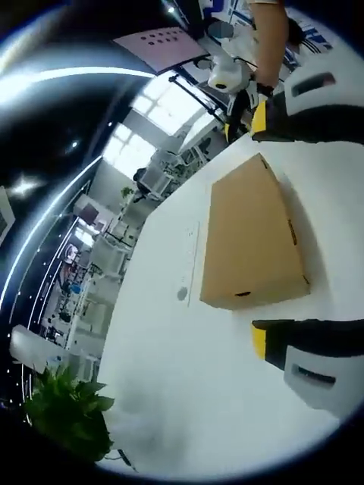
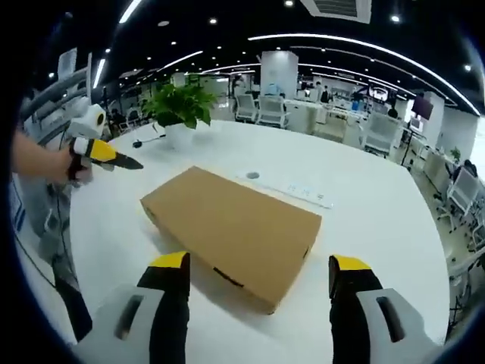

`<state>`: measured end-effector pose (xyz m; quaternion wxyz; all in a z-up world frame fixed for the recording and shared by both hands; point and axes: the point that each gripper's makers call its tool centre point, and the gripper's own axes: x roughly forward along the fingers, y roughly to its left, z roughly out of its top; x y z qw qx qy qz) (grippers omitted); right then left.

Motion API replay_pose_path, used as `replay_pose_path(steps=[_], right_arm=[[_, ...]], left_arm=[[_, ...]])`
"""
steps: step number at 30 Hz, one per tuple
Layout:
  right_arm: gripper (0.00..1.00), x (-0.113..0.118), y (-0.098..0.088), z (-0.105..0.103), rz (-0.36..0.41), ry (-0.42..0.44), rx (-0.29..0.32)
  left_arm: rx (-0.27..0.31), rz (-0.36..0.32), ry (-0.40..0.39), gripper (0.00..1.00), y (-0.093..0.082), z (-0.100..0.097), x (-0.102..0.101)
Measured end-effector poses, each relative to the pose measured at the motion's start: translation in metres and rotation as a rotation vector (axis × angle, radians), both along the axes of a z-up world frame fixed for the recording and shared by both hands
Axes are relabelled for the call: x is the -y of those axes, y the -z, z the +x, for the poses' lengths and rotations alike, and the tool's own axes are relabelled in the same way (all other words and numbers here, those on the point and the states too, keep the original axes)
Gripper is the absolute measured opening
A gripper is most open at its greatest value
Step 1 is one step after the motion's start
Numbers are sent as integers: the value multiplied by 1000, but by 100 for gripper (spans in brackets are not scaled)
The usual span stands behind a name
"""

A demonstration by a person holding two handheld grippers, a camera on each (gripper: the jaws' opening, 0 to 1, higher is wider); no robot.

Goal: Operate the shoe box by opening the lid, removing the specified soft item, and placing it in the target area until the item is outside and the box remains undamaged.

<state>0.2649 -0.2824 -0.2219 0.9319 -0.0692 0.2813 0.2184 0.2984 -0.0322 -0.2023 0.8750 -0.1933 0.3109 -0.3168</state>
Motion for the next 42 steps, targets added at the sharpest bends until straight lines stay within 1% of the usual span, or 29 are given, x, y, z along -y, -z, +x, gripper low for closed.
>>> replay_pose_path(steps=[1, 3, 6, 8, 11, 12, 13, 15, 16, 18, 20, 21, 23, 24, 26, 27, 28, 29, 30, 31, 32, 34, 35, 37, 38, 39, 40, 41, 42], right_arm=[[76, 0, -1, -1, 10, 2, 0], [77, -2, -2, -4, 58, 19, -13], [78, -6, -3, -8, 162, 58, -18], [79, -4, 1, -13, 207, 93, -47], [79, 2, 4, -16, 262, 146, -64], [79, 6, 3, -17, 265, 164, -63], [77, 7, 0, -18, 264, 163, -48], [78, 10, -10, -17, 268, 172, -5], [78, 5, -16, -19, 327, 169, -10], [81, 4, -23, -19, 376, 179, -5], [87, 1, -31, -20, 457, 190, 0], [93, -2, -35, -20, 524, 208, 1], [96, -3, -35, -22, 550, 219, -6], [96, -1, -35, -22, 549, 237, 7], [98, -2, -37, -21, 641, 285, -16], [99, -1, -42, -18, 710, 305, 5], [99, 1, -41, -17, 724, 318, 9], [99, 2, -33, -19, 706, 328, -19], [98, 1, -31, -20, 718, 330, -37], [97, 0, -34, -20, 745, 328, -34], [97, -3, -39, -19, 807, 326, -27], [93, -1, -41, -21, 884, 352, -55], [89, -1, -45, -21, 947, 359, -57], [81, 1, -53, -22, 1080, 363, -45], [80, -2, -59, -24, 1182, 339, -68], [77, -8, -65, -30, 1278, 290, -108], [74, -9, -67, -32, 1307, 274, -107], [72, -5, -62, -33, 1285, 291, -94], [72, -4, -58, -34, 1274, 299, -96]], left_arm=[[7, -5, -1, 99, -1, 0, -1], [-20, -61, -4, 99, -4, -3, 0], [-10, -122, -37, 99, -10, -3, -3], [-36, -218, -44, 99, -17, -7, 2], [-44, -302, -67, 99, -22, -9, 1], [-52, -369, -51, 99, -27, -12, 1], [-59, -368, -71, 99, -25, -12, -3], [-34, -352, -77, 99, -24, -15, -13], [-39, -349, -80, 99, -23, -16, -17], [-41, -392, -80, 99, -27, -21, -22], [-72, -486, -99, 99, -35, -23, -25], [-65, -529, -112, 100, -40, -21, -27], [-69, -620, -135, 100, -50, -22, -30], [-84, -642, -156, 100, -51, -21, -32], [-67, -671, -191, 100, -52, -18, -38], [-83, -684, -180, 100, -51, -23, -36], [-100, -696, -174, 100, -48, -24, -34], [-140, -704, -176, 100, -42, -27, -33], [-131, -712, -191, 100, -40, -26, -35], [-143, -755, -208, 100, -40, -25, -36], [-150, -771, -207, 100, -39, -26, -37], [-148, -823, -254, 100, -39, -24, -43], [-152, -832, -253, 100, -38, -25, -43], [-155, -899, -274, 100, -42, -25, -46], [-154, -906, -277, 99, -42, -26, -46], [-140, -946, -245, 99, -49, -28, -44], [-153, -955, -247, 99, -48, -29, -43], [-146, -979, -242, 99, -51, -29, -41], [-158, -1023, -189, 99, -56, -35, -34]])
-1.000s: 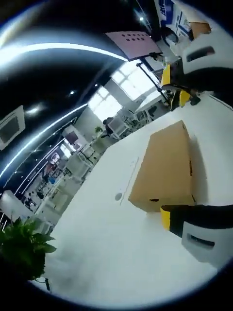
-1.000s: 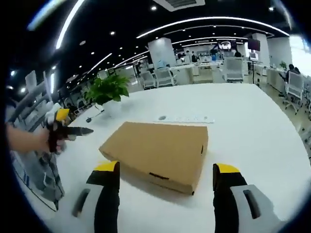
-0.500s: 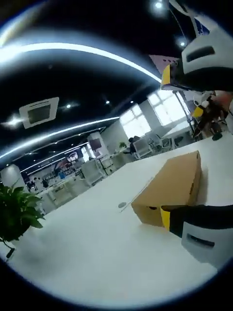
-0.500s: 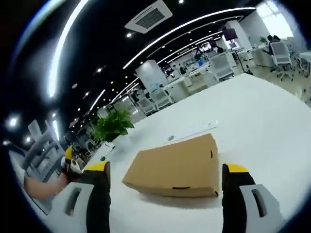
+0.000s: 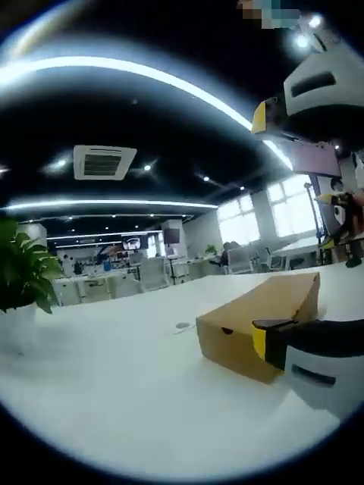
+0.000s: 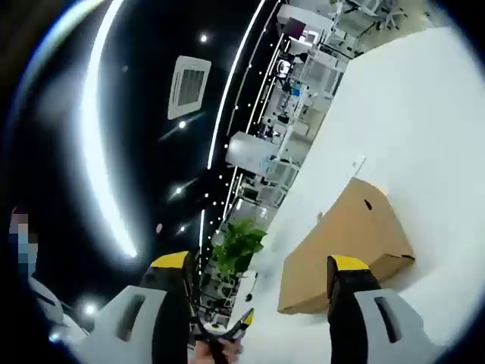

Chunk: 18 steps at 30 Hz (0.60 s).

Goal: Operate the shoe box by opening the lid, removing the specified soft item, and placing it in the target area until the item is outside and the box remains undamaged.

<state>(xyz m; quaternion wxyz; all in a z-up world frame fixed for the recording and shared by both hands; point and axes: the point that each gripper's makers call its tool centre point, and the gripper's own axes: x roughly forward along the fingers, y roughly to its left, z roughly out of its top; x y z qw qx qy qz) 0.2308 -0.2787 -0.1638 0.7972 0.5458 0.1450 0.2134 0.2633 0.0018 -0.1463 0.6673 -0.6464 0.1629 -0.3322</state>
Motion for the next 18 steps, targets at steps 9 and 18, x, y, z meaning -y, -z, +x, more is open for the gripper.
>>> replay_pose_path(steps=[9, 18], right_arm=[[66, 4, 22, -12, 13, 41, -95], [53, -6, 35, -13, 244, 39, -145]], left_arm=[[-59, -55, 32, 81, 22, -8, 18], [-221, 16, 65, 82, 65, -19, 23]])
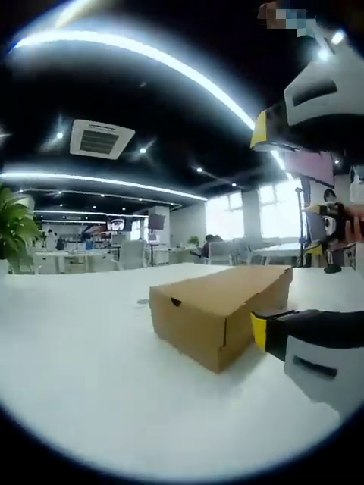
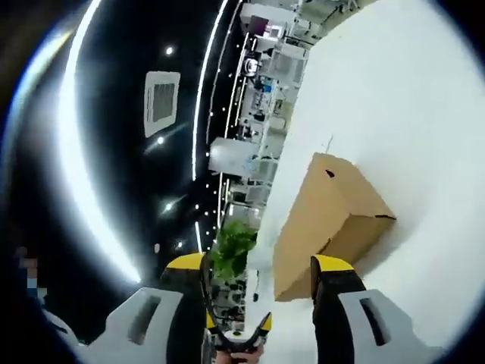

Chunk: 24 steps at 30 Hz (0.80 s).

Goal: Operate the shoe box by opening the lid, removing the specified soft item, and placing it in the target area until the item is outside and the box remains undamaged.

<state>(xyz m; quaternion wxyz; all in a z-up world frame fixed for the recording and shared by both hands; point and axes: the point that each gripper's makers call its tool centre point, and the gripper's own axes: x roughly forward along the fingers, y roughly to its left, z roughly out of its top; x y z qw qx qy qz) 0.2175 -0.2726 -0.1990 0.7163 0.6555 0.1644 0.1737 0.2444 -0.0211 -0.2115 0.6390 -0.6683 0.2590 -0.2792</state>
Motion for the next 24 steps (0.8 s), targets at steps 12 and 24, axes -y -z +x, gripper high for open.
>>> replay_pose_path(steps=[12, 24], right_arm=[[64, 27, 45, 9, 1, 143, -26], [60, 19, 83, 12, 34, 103, -98]], left_arm=[[-30, -76, -51, 86, 14, 2, 0], [-117, 51, -141, 73, 52, 16, -6]])
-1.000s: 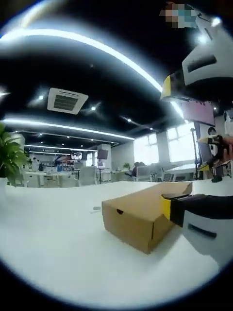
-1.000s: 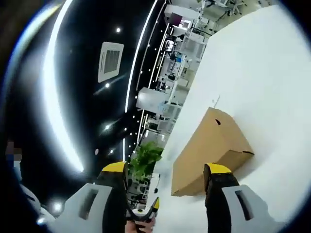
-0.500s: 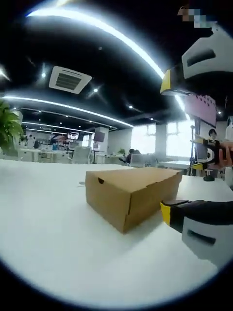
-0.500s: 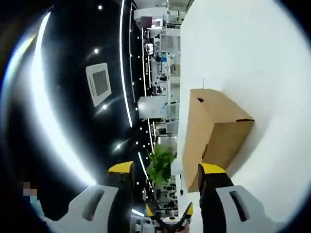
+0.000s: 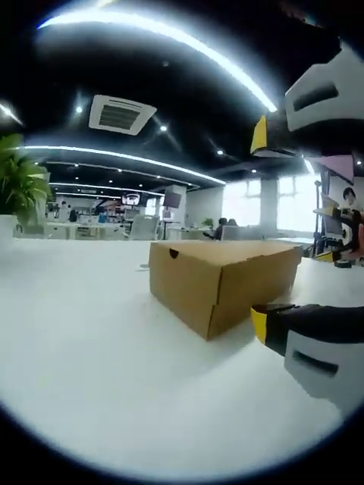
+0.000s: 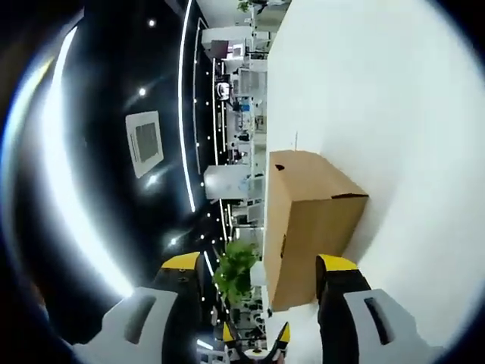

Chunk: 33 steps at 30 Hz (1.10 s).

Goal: Operate the shoe box by opening the lid, removing the specified soft item, and placing it in the target area until the item is outside and the box remains undamaged.

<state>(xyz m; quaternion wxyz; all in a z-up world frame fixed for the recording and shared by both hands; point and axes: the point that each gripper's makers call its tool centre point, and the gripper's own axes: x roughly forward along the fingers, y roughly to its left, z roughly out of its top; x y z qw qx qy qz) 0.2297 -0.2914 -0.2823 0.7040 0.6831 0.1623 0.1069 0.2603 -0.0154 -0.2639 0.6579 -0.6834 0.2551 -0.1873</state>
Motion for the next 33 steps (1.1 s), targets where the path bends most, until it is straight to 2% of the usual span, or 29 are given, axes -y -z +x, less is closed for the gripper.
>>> replay_pose_path(steps=[1, 2, 4, 7, 9, 10, 11, 13, 14, 15, 16, 18, 19, 20, 21, 23, 27, 29, 33], right_arm=[[59, -9, -5, -2, 5, -2, 1], [57, -12, -5, -3, 17, -10, -7], [54, -19, -10, -5, 23, -5, -11], [54, -24, -16, -4, 30, 11, -8], [58, -27, -15, -4, 13, 18, -7], [61, -30, -10, -6, -5, 15, -20], [67, -34, 0, -12, -40, -5, -68], [71, -22, -5, -7, -115, 81, -25], [71, -21, -5, -7, -103, 93, -33], [70, -24, -11, -6, -50, 70, -19], [69, -26, -13, -6, -30, 60, -14], [68, -23, -9, -2, -59, 66, -28], [67, -20, -8, 0, -82, 81, -28], [63, -20, -8, 1, -61, 72, -30], [58, -22, -9, 1, -9, 56, -41], [52, -21, -8, 4, -22, 53, -34], [52, -23, -5, 6, -5, 50, -51], [52, -24, 2, 6, 0, 49, -85], [51, -18, 9, 10, -9, 54, -94]], left_arm=[[9, 7, 0, 73, 1, 1, 0], [3, 28, 22, 77, 5, 2, 3], [4, 22, 29, 83, 5, 3, 7], [-17, 13, 28, 77, 10, 5, 9], [-29, -15, -2, 71, 11, 8, 9], [-51, -69, -26, 69, 12, 10, 9], [-52, -77, -28, 69, 13, 10, 10], [-35, -8, -17, 69, 18, 8, 15], [-40, -20, -10, 70, 18, 7, 18], [-46, -38, -1, 72, 18, 6, 21], [-49, -44, 3, 74, 18, 6, 22], [-42, -23, -15, 72, 20, 9, 20], [-47, -42, -24, 70, 21, 11, 20], [-53, -78, -28, 67, 19, 12, 19], [-54, -79, -42, 65, 19, 14, 18], [-46, -75, -53, 65, 17, 16, 17], [-64, -72, -60, 61, 20, 17, 17], [-59, -83, -52, 60, 19, 17, 18], [-67, -53, -50, 59, 23, 18, 16]])
